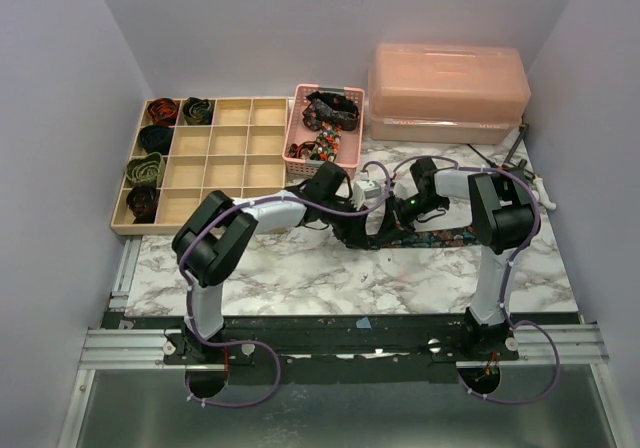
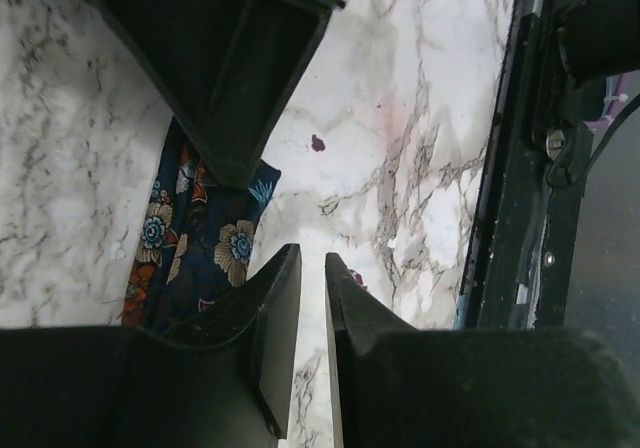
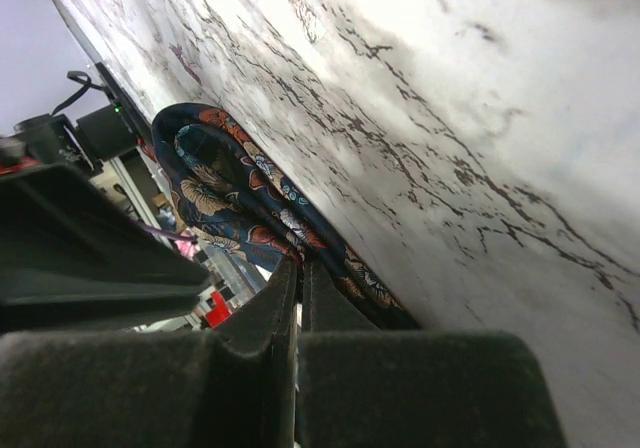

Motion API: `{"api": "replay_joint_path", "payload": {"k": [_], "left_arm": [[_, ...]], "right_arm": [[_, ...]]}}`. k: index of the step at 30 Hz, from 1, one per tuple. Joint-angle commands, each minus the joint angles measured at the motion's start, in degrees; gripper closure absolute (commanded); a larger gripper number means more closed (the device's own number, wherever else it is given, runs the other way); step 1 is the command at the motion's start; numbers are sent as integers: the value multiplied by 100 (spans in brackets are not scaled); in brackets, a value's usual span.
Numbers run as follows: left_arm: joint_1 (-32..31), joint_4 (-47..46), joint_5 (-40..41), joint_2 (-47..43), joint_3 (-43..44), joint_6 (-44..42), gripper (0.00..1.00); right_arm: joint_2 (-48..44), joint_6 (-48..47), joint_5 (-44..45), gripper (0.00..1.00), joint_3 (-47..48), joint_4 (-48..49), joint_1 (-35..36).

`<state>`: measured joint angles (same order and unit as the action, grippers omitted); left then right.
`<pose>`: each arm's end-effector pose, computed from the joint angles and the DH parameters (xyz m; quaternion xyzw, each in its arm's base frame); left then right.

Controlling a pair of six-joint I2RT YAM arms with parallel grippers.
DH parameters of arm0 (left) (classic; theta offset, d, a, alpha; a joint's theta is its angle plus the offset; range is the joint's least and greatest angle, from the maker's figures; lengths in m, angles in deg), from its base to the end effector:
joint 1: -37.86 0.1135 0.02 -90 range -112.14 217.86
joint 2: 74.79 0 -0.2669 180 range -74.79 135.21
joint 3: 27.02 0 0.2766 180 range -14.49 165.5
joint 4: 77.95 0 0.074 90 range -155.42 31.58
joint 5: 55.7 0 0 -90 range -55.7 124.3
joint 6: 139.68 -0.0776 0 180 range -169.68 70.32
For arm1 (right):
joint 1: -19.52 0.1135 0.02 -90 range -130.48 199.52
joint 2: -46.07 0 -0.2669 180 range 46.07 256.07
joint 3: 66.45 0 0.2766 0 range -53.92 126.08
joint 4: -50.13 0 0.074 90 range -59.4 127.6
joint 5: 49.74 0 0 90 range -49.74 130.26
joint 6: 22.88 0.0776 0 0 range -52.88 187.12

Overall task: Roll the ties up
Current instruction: Roll the tie at the center of the board.

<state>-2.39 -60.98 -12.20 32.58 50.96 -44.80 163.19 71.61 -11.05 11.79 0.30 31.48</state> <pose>0.2908 -0.3199 0.1403 0.3989 0.7681 -0.4695 0.1747 0.3394 0.1338 0.0550 0.0636 -0.8991 -0.4299 0.0519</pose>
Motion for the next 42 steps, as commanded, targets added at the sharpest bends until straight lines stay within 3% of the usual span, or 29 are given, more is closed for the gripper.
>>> {"api": "replay_joint_path", "payload": {"k": [1, 7, 12, 16, 23, 30, 42], "left_arm": [[-10, 304, 342, 614, 235, 221, 81], [122, 834, 800, 1224, 470, 197, 84], [149, 388, -410, 626, -31, -126, 80], [149, -284, -866, 101, -127, 422, 78], [175, -455, -283, 643, 352, 1072, 78], [249, 784, 526, 1470, 574, 616, 79], [422, 1085, 197, 1714, 632, 347, 76]], "right_arm": [[373, -313, 1325, 99, -68, 188, 25], [378, -378, 1427, 99, -83, 136, 25], [323, -388, 1438, 99, -103, 135, 25], [308, -393, 1443, 99, -124, 141, 22], [322, -388, 1449, 99, -112, 109, 20], [288, -390, 1430, 99, -107, 99, 25], [-290, -544, 877, 99, 544, -360, 128]]}}
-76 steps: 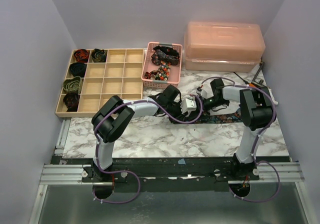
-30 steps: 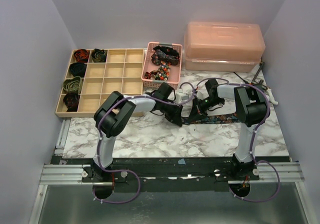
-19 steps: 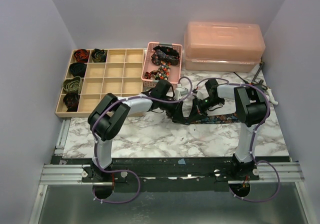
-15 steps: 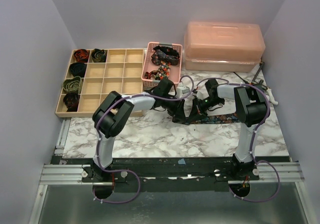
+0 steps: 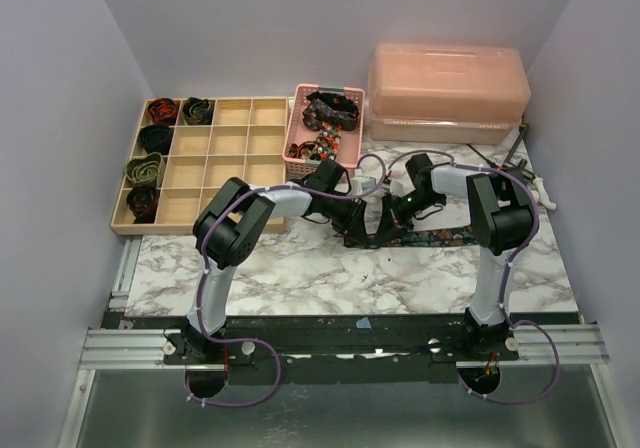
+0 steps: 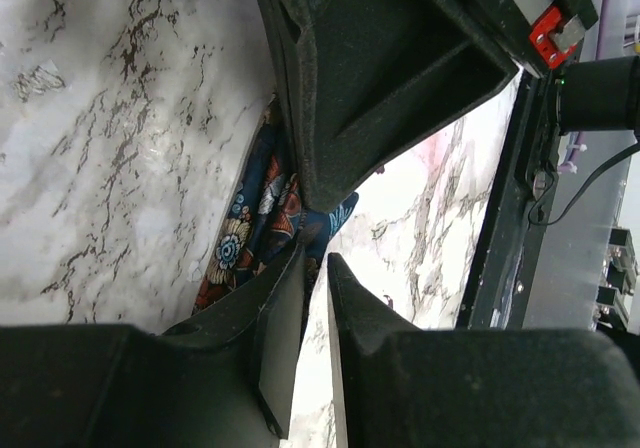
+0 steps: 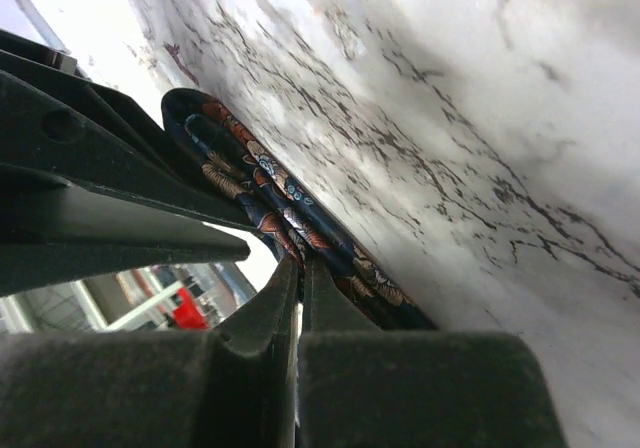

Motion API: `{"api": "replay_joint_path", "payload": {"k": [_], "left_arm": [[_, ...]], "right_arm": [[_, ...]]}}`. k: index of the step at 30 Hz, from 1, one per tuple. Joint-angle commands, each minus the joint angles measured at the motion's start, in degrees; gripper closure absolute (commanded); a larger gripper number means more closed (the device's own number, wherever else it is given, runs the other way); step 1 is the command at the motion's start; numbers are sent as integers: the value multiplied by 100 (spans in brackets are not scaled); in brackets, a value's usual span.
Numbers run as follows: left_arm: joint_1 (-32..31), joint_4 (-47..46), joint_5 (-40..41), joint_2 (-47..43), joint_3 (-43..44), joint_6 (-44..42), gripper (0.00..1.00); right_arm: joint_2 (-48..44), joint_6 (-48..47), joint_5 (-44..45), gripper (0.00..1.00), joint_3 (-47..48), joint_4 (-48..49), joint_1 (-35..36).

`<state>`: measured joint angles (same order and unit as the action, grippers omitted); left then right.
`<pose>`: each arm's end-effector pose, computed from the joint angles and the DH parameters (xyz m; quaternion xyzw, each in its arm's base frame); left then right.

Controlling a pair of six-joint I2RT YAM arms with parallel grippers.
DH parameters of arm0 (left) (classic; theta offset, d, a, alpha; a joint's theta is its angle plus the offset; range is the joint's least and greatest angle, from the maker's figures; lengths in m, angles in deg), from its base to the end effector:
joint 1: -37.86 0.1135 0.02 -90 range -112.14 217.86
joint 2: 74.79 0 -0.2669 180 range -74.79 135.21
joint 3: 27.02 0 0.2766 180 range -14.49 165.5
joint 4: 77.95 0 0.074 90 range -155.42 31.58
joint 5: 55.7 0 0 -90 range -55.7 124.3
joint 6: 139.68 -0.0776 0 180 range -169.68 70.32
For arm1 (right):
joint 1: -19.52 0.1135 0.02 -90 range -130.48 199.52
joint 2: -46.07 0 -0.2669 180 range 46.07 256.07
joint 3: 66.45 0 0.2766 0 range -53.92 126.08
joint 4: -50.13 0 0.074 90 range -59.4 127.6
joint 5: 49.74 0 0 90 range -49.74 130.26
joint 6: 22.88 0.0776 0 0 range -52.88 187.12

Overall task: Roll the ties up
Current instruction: Roll the tie at the center of the board.

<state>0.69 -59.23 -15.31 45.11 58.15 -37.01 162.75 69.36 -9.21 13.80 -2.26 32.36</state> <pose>0.3264 -0.3216 0.0875 0.3114 0.8144 -0.4812 0.0903 0.3427 0.1386 0.0633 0.0882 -0.9039 -0.4160 0.0456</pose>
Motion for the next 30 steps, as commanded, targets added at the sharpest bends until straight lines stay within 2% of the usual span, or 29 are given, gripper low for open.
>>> {"api": "replay_joint_path", "payload": {"k": [1, 10, 16, 22, 26, 30], "left_arm": [[116, 886, 436, 460, -77, -423, 76], [137, 890, 366, 373, -23, -555, 74], [220, 488, 212, -166, -375, -687, 69], [315, -306, 128, -1189, -804, -770, 44], [366, -776, 611, -1959, -1255, -1049, 33], [335, -962, 1167, -2257, -1629, -1775, 20]], "right_arm": [[-296, -310, 678, 99, 424, -138, 72], [-20, -478, 743, 99, 637, -413, 148], [-105, -573, 539, 99, 953, -654, 148], [176, -772, 806, 99, 813, -501, 158], [552, -837, 1026, 99, 671, -245, 147], [811, -900, 1100, 99, 667, -161, 149]]}}
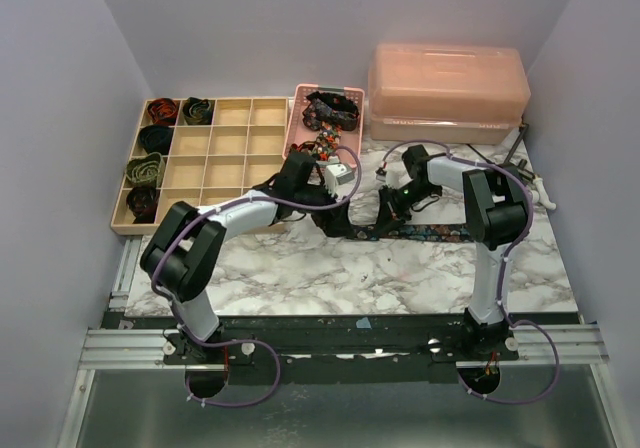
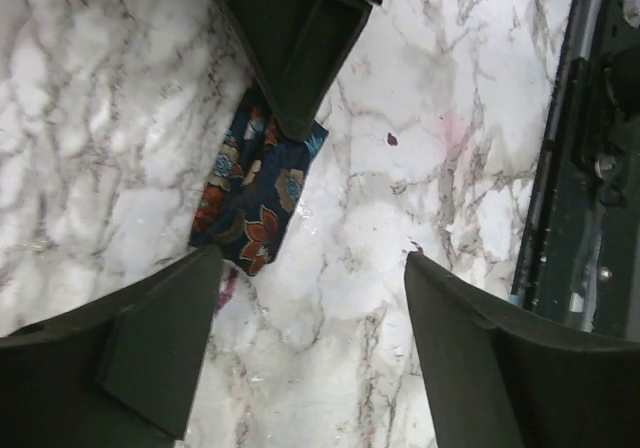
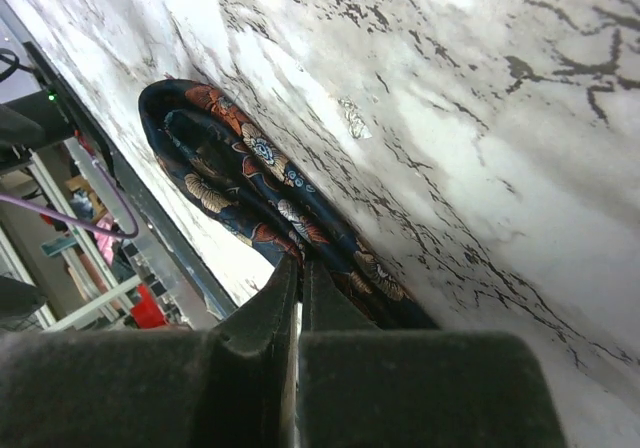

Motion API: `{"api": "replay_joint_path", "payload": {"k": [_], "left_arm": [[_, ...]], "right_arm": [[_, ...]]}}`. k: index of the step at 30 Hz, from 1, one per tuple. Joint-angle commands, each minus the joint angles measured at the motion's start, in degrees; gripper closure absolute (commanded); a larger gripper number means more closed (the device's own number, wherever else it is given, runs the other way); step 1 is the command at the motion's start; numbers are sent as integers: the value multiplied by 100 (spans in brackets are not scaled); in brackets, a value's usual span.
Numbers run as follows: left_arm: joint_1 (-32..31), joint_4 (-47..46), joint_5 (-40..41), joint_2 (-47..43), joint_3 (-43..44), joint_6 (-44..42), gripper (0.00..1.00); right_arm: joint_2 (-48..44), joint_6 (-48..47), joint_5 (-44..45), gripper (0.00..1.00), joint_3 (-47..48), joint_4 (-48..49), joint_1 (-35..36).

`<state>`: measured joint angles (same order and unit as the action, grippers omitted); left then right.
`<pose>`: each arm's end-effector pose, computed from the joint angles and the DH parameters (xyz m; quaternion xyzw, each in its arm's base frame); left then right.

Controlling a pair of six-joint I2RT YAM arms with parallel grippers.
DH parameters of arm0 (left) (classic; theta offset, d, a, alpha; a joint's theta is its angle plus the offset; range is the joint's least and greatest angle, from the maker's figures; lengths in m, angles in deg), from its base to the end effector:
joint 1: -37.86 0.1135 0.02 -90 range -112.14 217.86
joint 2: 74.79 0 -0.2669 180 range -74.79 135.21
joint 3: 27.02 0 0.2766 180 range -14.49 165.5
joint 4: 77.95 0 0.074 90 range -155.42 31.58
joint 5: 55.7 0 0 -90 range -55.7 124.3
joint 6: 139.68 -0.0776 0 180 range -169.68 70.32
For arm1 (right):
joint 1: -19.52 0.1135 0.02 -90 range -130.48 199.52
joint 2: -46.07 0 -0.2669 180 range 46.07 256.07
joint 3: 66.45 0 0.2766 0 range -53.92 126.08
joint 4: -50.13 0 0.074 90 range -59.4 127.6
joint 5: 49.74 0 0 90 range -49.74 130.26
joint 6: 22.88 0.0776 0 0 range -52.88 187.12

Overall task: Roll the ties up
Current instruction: Roll the tie at the center of the board.

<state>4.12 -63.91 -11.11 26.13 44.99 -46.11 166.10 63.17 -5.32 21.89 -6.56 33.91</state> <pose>0.3075 -0.2719 0.1543 0.3689 0.7766 -0.4531 0.2357 0.3665 0.1512 0.0710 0.1523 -0.9092 -0.3869 0.0223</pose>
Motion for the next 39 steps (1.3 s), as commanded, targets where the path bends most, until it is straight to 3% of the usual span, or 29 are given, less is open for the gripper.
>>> {"api": "replay_joint_path", "payload": {"k": [1, 5, 9, 18, 24, 28, 33, 36, 39], "left_arm": [[-35, -560, 878, -393, -380, -1024, 17], [-292, -829, 1215, -432, -505, -1832, 7], [-705, -866, 1418, -305, -567, -2665, 4], [-1163, -1994, 1593, -471, -1444, -3033, 4], [-1265, -1807, 1652, -120, -1186, -3282, 7], [-1362, -1304, 1669, 249, -739, -3259, 16], [-1425, -819, 1716, 583, -432, -3022, 43], [-1421, -716, 1798, 710, -412, -2730, 56], [-1418, -695, 1859, 766, -458, -2485, 62]], "right_arm": [[497, -290, 705, 99, -128, 271, -7], [453, -375, 668, 100, -132, 197, -3], [369, -521, 616, 99, -251, 87, 2], [104, -803, 486, 99, -753, -108, 1], [-82, -829, 280, 99, -557, -344, 17], [-90, -877, 214, 99, -236, -532, 71], [-34, -925, 168, 98, 40, -742, 72], [6, -963, 99, 83, 203, -901, 72], [23, -1015, -68, 67, 329, -1106, 72]]}}
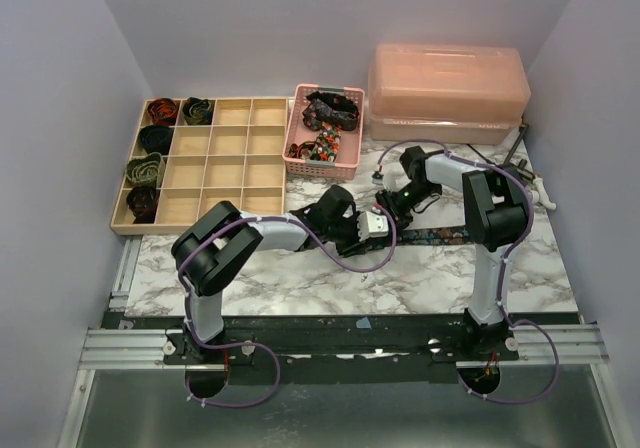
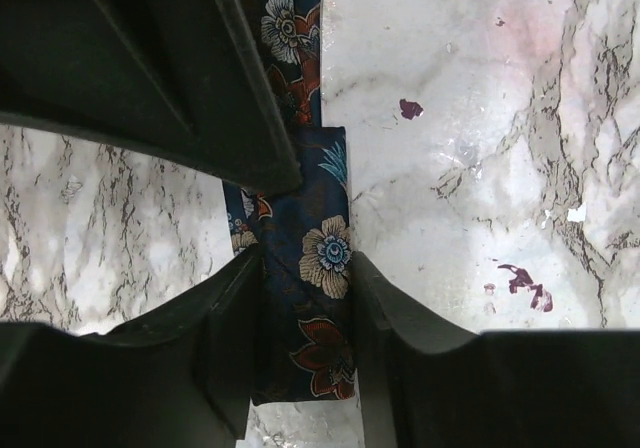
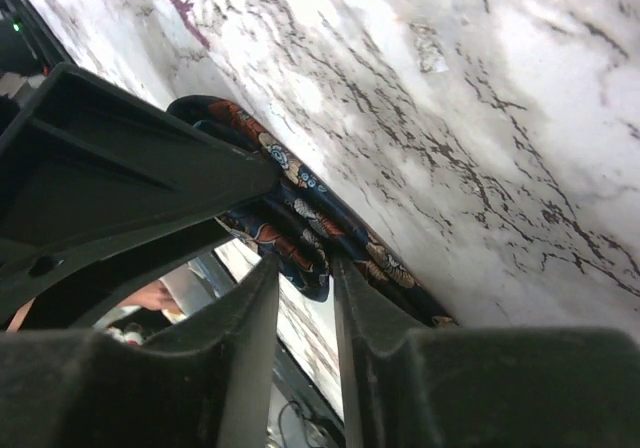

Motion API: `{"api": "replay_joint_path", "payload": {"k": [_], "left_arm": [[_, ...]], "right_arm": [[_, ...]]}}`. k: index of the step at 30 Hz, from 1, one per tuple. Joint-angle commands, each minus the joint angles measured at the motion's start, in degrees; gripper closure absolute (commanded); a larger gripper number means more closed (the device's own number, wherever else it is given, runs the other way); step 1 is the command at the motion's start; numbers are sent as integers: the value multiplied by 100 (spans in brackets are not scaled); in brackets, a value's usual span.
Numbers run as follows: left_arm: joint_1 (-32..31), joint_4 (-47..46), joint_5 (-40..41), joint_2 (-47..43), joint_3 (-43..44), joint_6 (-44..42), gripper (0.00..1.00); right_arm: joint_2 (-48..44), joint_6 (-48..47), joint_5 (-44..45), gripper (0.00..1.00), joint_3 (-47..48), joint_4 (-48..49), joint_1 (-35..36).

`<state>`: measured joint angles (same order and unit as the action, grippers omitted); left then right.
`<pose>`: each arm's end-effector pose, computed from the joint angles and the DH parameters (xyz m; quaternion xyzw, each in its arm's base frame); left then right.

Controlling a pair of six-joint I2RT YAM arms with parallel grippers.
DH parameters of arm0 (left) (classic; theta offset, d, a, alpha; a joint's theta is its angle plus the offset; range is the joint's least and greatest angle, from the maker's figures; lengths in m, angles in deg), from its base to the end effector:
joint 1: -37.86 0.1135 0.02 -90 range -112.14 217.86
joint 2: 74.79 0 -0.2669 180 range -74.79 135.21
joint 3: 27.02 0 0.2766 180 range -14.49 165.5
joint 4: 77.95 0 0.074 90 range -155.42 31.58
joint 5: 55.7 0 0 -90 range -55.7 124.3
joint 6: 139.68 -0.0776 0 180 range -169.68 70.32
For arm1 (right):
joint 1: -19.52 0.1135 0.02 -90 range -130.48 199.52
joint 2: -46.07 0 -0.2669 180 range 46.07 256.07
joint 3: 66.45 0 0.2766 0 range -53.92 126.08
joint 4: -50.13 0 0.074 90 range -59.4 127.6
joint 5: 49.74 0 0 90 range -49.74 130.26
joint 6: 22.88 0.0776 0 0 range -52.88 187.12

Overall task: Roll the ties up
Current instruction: Roll the tie at the center of the board.

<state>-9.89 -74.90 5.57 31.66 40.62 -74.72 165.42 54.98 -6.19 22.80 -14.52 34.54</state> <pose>0.2527 -0.3337 0.1013 0.6063 0.6519 -0.2999 0.3428 0.3520 0.1527 0.0804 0.1997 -0.8963 -0.3929 0.0480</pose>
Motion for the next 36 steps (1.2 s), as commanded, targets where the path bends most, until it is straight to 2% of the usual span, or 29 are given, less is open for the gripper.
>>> {"api": "replay_joint_path", "payload": {"k": [1, 7, 12, 18, 20, 22, 25, 26, 30, 31, 33, 36], "left_arm": [[-19, 388, 197, 209, -55, 443, 64], [-15, 349, 315, 234, -72, 699, 67], [-7, 318, 330, 244, -80, 751, 68], [-8, 300, 198, 233, -131, 727, 68], [-7, 288, 174, 214, -165, 675, 68], [-7, 297, 175, 212, -189, 609, 68], [-8, 281, 172, 218, -211, 520, 68], [-8, 275, 170, 226, -207, 503, 68], [2, 309, 157, 266, -159, 464, 68], [2, 318, 149, 270, -137, 464, 68], [19, 340, 147, 289, -107, 480, 68], [65, 345, 88, 306, -89, 510, 64]], "right_arm": [[96, -198, -6, 64, 262, -352, 9], [98, -222, -180, 62, 52, -519, 9], [-52, -113, -150, 56, -341, -397, 0], [-63, 290, -269, 72, -358, -25, 0], [-57, 369, -326, 74, -211, 0, 0], [-64, 360, -380, 72, -88, -65, -2], [-95, 296, -370, 62, 22, -154, 0], [-107, 271, -362, 62, 34, -174, -1], [-110, 261, -279, 89, 18, -138, 0], [-97, 256, -261, 93, 20, -134, 5], [-50, 226, -218, 99, 74, -180, 0], [5, 221, -66, 99, 290, -211, 0]]}}
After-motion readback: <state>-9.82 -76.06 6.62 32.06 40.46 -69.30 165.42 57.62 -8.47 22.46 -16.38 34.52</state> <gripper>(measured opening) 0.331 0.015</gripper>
